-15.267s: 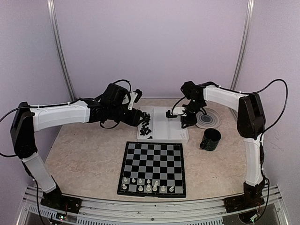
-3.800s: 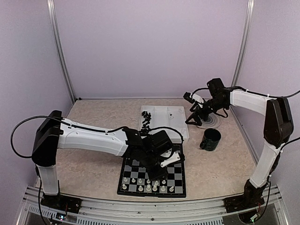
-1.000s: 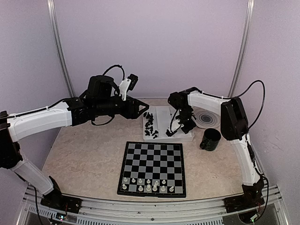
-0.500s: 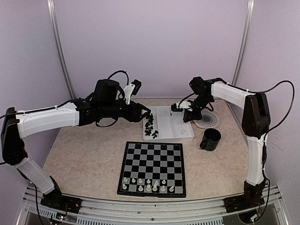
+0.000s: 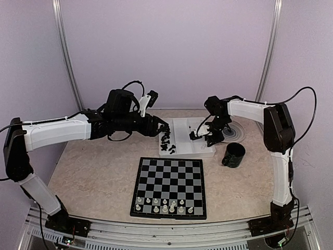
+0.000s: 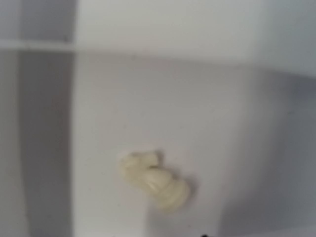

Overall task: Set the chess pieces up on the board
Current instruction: Pick up the knight from the storage box.

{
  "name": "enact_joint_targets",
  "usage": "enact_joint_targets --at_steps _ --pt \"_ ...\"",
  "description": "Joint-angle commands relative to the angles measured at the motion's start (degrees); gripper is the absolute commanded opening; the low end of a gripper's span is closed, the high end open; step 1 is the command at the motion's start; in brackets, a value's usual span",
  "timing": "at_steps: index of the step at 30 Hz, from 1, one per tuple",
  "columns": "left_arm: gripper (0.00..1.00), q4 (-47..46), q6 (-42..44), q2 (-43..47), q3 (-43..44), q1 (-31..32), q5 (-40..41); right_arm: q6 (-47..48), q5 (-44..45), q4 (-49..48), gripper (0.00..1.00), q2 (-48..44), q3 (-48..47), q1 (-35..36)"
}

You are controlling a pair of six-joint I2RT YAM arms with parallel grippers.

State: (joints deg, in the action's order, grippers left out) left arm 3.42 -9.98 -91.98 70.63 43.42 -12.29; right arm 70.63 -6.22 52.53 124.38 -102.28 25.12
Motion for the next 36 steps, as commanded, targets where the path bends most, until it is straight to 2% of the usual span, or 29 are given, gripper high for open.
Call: enact_joint_targets --at_steps 1,16,22,31,36 --pt "0.64 -0.69 0.55 0.48 0.24 -0.35 -1.20 5.23 5.71 0.44 0.39 3.44 -0.78 1.42" --pt "0.64 0.95 1.14 1.46 0.99 0.08 -2.20 7.07 10.46 5.22 0.41 9.71 -7.20 2.91" --pt "0.65 1.21 1.35 1.46 1.16 0.26 -2.21 7.00 10.04 9.78 0.30 11.06 -9.07 3.08" --pt "0.65 1.24 1.36 1.11 1.25 0.50 -2.66 7.31 9.38 6.54 0.45 9.98 -7.06 3.91" --pt "0.65 1.32 1.30 0.94 1.23 0.56 -2.59 7.78 9.20 6.58 0.43 10.52 -7.14 4.45"
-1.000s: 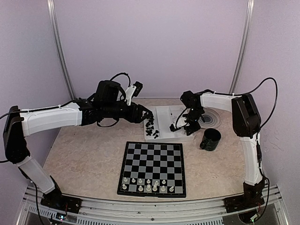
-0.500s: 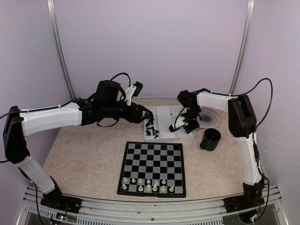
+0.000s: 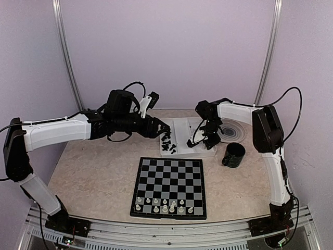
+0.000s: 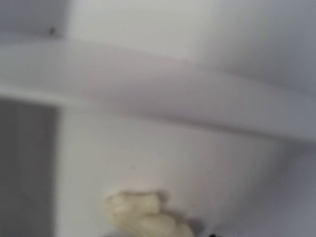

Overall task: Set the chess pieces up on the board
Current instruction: Pick up the knight from the storage box.

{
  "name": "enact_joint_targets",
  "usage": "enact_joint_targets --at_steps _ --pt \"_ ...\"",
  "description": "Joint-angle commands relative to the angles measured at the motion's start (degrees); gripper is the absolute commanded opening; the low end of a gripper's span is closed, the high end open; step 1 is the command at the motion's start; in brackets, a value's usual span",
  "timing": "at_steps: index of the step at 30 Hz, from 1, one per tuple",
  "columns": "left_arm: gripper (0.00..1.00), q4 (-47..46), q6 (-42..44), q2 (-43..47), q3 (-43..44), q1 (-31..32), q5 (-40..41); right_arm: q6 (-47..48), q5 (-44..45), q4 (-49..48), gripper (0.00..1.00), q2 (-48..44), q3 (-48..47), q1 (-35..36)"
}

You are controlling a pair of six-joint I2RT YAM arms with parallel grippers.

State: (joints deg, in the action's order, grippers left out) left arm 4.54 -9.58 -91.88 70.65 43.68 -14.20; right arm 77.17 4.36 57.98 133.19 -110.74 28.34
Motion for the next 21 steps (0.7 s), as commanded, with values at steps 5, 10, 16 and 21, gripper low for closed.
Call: enact_joint_targets --at_steps 5,10,16,21 --pt "0.65 0.39 1.13 0.73 1.33 0.61 -0.71 1.28 -1.83 3.10 0.36 1.77 1.30 1.28" --pt "0.65 0.56 1.23 0.67 1.47 0.66 -0.83 0.71 -1.87 4.54 0.27 1.98 1.40 1.28" --pt "0.65 0.73 1.31 0.41 1.50 1.05 -0.62 -0.83 -3.38 5.14 0.18 0.59 1.76 1.08" --pt "0.65 0.61 0.71 0.55 1.34 1.03 1.30 -5.41 -7.33 1.52 0.13 -3.61 0.76 -0.67"
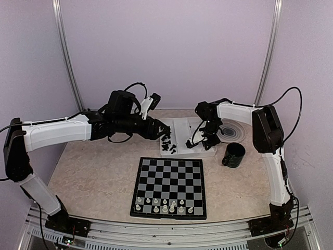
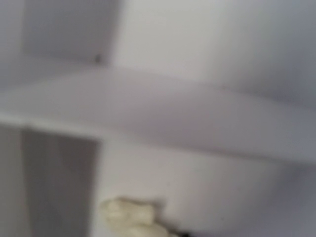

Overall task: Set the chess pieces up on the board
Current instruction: Pick up the knight from the storage box, then pass from the right arm to the left

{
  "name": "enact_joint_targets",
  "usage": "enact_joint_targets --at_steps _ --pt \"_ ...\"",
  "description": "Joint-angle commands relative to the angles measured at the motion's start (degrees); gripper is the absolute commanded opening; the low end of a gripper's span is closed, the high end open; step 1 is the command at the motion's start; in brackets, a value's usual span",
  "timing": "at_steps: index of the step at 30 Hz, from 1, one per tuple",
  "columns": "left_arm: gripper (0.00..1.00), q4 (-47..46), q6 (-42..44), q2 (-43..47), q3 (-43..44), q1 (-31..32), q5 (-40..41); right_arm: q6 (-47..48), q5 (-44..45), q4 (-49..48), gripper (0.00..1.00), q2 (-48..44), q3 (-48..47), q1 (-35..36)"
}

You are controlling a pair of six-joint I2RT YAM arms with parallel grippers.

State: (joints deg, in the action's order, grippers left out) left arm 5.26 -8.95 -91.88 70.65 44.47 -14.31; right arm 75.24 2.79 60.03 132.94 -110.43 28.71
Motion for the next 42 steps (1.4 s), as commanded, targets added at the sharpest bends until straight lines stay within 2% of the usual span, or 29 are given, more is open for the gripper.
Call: enact_joint_targets --at_steps 1,7,14,18,21,29,38,42 --pt "0.65 -0.34 -0.05 0.60 1.14 0.27 1.85 -5.04 -7.50 -1.12 0.13 -4.27 -0.05 -1.66" --pt "0.65 -3.63 -2.25 0.10 0.39 -1.02 0.93 -15.50 -23.05 -7.18 0.12 -12.04 3.15 -5.75" --pt "0.62 -11.07 -13.24 -2.92 0.35 -2.26 -0.46 -29.95 -33.90 -20.43 0.13 -22.77 14.84 -7.56" --pt "0.60 -16.39 -19.29 -5.29 0.08 -0.64 0.76 -40.83 -43.73 -28.46 0.13 -27.02 21.68 -7.79" --pt "0.58 -20.79 -22.05 -8.35 1.43 1.66 1.19 -45.15 -47.85 -31.20 0.13 -28.18 23.85 -7.79" --pt "0.53 -23.25 -25.57 -19.36 11.66 6.10 -1.29 -46.76 -52.12 -33.49 0.14 -29.57 28.31 -7.70" --pt "0.44 -20.93 -28.83 -24.10 15.12 5.53 0.29 -46.36 -52.87 -35.20 0.14 -32.19 31.99 -7.70" --pt "0.39 -21.02 -29.76 -25.87 16.56 5.34 -1.65 -45.94 -52.80 -35.16 0.14 -32.39 32.20 -7.62"
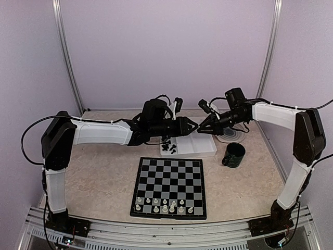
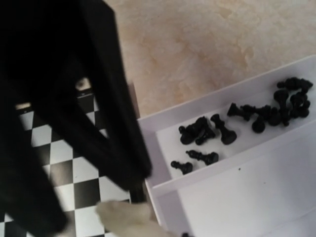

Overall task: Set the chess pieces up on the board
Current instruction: Pass from the right arm to the left

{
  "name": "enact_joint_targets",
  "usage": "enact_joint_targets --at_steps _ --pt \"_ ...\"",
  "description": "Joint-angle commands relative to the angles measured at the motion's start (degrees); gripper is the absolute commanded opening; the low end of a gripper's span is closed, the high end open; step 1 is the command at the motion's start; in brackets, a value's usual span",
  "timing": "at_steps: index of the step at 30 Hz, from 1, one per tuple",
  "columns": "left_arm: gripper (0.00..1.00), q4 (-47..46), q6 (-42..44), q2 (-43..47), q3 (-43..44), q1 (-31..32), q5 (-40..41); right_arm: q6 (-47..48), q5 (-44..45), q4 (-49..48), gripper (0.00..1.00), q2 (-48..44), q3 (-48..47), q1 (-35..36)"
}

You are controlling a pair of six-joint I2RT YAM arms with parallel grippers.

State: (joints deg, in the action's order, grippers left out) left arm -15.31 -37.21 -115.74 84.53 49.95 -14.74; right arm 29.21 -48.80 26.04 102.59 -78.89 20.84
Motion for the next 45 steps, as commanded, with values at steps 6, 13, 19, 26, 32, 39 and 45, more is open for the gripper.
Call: enact_joint_targets --at_steps 6,13,19,26,32,39,45 --pt "0.29 -1.18 -1.46 -3.14 3.45 -0.16 -1.67 1.29 0.44 -0.91 0.14 -2.20 0.83 1.07" --pt "0.16 -0.86 -0.96 -3.80 3.82 -0.41 -1.86 2.04 1.11 -0.90 0.14 -2.48 1.21 1.78" --pt "0.13 -0.94 -0.70 -3.89 3.74 -0.41 -1.53 2.69 1.84 -0.89 0.14 -2.57 1.63 2.44" --pt "0.01 0.49 1.07 -3.73 4.26 -0.47 -1.08 3.54 0.80 0.10 0.23 -2.56 1.35 2.90" --pt "0.00 10.88 9.68 1.50 3.81 -0.48 0.98 7.96 -6.89 5.27 0.55 -4.25 0.63 -0.19" --pt "0.00 34.00 25.50 12.00 -0.98 4.83 8.43 11.24 -7.55 10.14 0.68 -3.32 -1.16 -4.55" --pt "0.00 47.36 27.77 21.82 -10.45 12.39 12.17 11.92 -4.71 10.18 0.67 -2.56 -1.38 -4.99"
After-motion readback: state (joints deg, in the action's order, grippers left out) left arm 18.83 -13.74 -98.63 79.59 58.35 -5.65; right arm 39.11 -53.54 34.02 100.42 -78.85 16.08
